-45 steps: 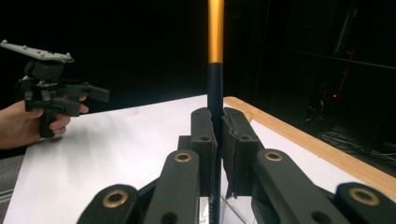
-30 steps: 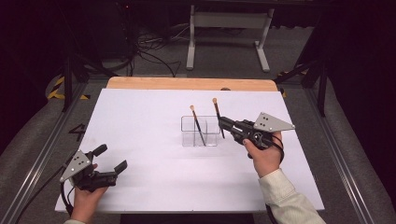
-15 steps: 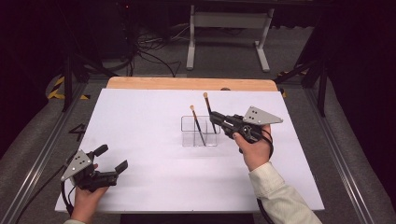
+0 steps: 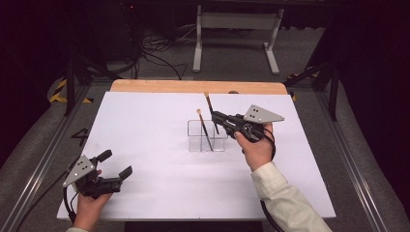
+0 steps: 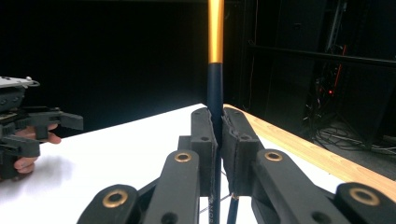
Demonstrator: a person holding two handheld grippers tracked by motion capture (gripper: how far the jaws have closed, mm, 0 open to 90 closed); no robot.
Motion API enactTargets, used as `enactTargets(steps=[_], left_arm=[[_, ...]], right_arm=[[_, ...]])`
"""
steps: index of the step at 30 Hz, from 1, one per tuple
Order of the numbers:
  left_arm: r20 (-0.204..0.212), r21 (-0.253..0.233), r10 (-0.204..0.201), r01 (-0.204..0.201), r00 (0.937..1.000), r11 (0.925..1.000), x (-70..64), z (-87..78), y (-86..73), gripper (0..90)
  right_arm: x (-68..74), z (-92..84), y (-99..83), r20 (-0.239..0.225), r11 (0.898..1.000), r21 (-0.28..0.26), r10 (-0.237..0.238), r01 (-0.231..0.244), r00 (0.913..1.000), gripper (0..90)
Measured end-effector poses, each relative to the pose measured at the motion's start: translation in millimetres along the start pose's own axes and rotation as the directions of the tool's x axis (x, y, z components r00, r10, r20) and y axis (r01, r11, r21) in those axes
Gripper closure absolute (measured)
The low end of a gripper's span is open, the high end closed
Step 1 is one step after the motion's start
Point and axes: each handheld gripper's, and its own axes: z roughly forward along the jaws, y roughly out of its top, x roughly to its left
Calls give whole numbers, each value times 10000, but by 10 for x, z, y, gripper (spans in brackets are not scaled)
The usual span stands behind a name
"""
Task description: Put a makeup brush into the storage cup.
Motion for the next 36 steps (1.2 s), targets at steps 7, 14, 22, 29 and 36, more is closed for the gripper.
enactTargets(steps=[7,14,22,29,36], left_arm=[[39,38,9,-9,10000,10000,5,4,-2,3],[18,7,-17,17,10000,10000,6,2,-4,3],[32,30,-27,27,10000,10000,9,0,-6,3],[50,6,-14,14,10000,10000,7,2,-6,3],[-27,5,-1,1,10000,10000,16,-17,-1,3]], right_arm=[[-55,67,21,99,9999,-34,95,-95,9999,839],[-92,175,-16,132,9995,95,309,-310,9994,839],[-99,279,-16,180,9992,82,391,-392,9991,838],[-110,332,-39,276,9989,111,441,-445,9986,839],[-136,366,-162,404,9975,234,651,-661,9971,839]])
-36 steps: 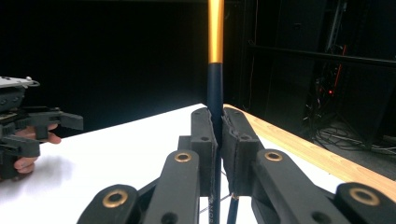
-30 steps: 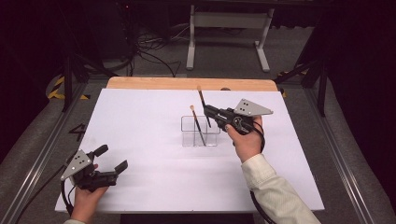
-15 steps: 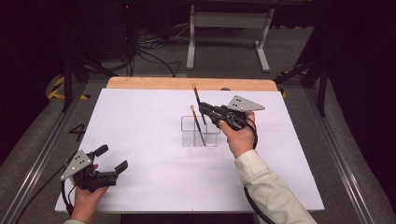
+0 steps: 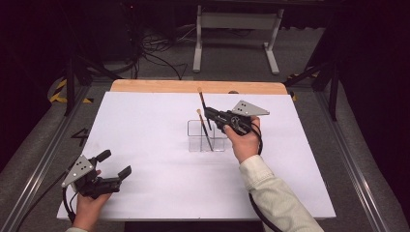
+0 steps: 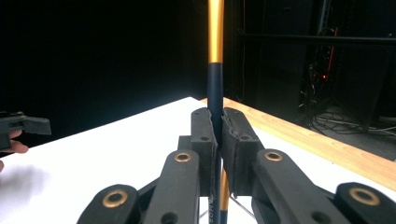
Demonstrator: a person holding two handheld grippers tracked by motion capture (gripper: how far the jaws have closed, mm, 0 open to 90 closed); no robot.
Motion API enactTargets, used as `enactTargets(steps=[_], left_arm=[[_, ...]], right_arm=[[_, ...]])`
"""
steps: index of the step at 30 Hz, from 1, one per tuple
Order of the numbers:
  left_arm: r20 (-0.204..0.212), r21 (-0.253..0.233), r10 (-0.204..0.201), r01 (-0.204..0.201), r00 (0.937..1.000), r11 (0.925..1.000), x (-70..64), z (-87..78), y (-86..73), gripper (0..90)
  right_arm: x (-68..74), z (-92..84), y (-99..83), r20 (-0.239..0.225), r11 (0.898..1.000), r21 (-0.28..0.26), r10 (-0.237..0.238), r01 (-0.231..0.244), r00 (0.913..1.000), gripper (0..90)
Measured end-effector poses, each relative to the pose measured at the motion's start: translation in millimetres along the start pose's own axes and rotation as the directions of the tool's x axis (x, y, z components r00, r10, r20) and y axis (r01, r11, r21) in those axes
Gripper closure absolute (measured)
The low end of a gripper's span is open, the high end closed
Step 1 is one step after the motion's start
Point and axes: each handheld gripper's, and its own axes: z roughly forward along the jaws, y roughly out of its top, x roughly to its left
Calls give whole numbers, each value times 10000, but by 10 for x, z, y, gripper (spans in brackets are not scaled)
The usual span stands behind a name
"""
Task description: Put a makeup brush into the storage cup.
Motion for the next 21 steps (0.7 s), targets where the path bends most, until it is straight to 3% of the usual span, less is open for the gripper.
enactTargets(steps=[21], left_arm=[[12,23,-10,10,10000,10000,0,1,0,3]], right_arm=[[-35,21,-181,36,9989,325,342,-343,9994,839]])
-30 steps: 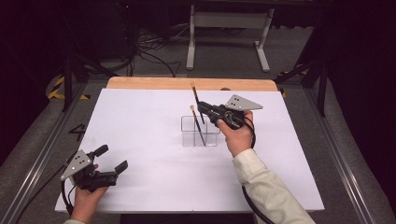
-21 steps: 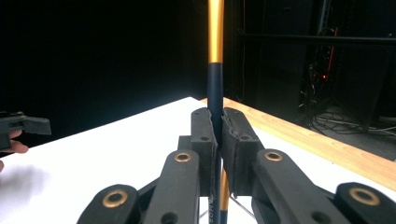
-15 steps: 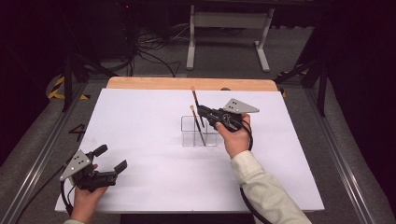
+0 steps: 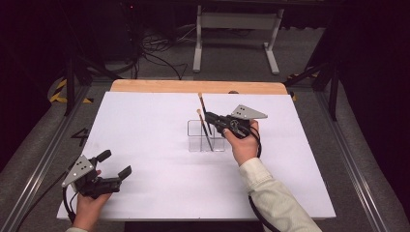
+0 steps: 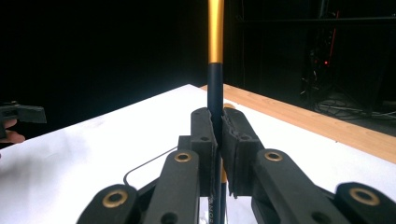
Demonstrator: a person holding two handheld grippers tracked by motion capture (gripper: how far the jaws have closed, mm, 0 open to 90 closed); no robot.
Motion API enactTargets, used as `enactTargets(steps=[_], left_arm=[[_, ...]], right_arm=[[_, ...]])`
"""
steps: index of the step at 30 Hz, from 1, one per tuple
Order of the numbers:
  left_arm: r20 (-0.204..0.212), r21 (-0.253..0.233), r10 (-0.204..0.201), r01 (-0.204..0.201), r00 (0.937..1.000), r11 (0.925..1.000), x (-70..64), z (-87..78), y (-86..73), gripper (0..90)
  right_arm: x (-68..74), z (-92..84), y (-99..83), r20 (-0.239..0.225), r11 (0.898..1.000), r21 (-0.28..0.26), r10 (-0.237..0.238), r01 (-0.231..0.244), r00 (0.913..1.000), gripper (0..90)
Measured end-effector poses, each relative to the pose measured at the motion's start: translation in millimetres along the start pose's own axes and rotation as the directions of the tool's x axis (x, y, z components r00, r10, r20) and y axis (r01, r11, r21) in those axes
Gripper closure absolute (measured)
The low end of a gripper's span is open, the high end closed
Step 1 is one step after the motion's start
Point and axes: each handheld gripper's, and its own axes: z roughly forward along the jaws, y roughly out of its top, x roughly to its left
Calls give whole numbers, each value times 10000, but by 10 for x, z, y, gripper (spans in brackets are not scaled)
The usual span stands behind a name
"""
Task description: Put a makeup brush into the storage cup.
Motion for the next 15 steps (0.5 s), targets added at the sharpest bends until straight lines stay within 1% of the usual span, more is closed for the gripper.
enactTargets(steps=[5,15], left_arm=[[0,-49,-76,76,10000,10000,1,-1,-2,3],[27,-45,-93,93,10000,9999,2,-2,-2,3]], right_arm=[[-4,3,-44,-31,9999,109,84,-84,10000,839],[-6,16,-125,-72,9993,307,237,-235,9997,839]])
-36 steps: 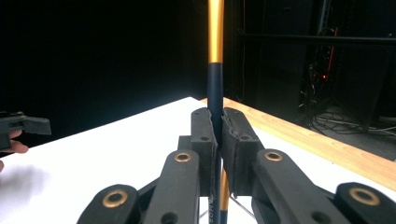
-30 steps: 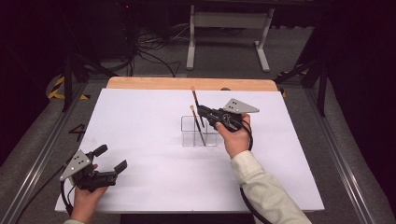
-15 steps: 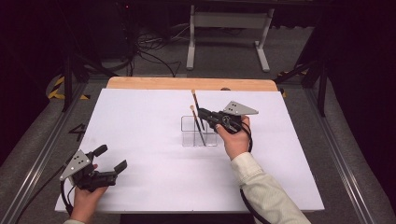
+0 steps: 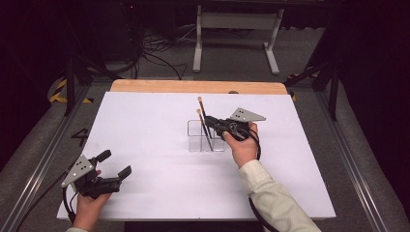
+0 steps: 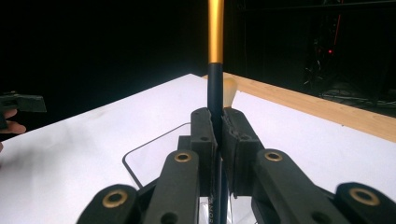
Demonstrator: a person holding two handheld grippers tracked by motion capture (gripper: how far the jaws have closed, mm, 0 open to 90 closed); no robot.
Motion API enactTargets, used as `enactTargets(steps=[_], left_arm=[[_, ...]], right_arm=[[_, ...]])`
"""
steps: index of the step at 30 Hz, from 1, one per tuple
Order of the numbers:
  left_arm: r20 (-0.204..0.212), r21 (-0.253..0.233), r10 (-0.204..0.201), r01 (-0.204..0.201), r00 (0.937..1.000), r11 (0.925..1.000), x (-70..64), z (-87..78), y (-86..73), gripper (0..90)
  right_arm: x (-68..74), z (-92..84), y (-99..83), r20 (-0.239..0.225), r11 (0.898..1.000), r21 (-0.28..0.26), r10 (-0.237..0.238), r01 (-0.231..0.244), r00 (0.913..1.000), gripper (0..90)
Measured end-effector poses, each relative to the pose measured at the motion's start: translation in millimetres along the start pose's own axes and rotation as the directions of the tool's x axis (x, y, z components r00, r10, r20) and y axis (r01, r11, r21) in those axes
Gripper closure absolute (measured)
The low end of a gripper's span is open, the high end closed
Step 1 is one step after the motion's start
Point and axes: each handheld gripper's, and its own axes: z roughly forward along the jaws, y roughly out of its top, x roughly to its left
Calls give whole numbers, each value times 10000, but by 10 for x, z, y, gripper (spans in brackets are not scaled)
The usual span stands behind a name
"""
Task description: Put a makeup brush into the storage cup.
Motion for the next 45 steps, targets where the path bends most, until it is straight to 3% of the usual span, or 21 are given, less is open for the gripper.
enactTargets(steps=[28,29,30,32,37,38,39,45], left_arm=[[-38,-87,-28,27,10000,10000,-5,0,1,3],[-30,-79,-17,17,10000,10000,-2,-1,1,3],[-20,-87,-22,22,10000,10000,-1,-1,1,3],[-15,-49,-12,12,10000,10000,1,-1,1,3],[-26,-59,-17,17,10000,10000,-4,-2,3,3],[-26,-59,-17,17,10000,10000,-4,-2,3,3],[-10,-57,-21,21,10000,10000,-1,-1,4,3],[5,-48,14,-14,10000,10000,-1,0,5,3]], right_arm=[[1,10,-87,-55,9997,187,135,-134,9999,837],[2,9,-87,-87,9998,164,136,-135,9999,821],[7,4,-82,-122,9997,104,223,-221,9997,693],[21,2,-62,39,9996,-70,289,-289,9996,559],[52,-41,31,318,9984,-524,216,-199,9993,319],[52,-41,31,318,9984,-524,216,-199,9993,319],[60,-69,69,478,9980,-622,89,-60,9988,229],[64,-177,150,641,9971,-700,-266,310,9976,111]])
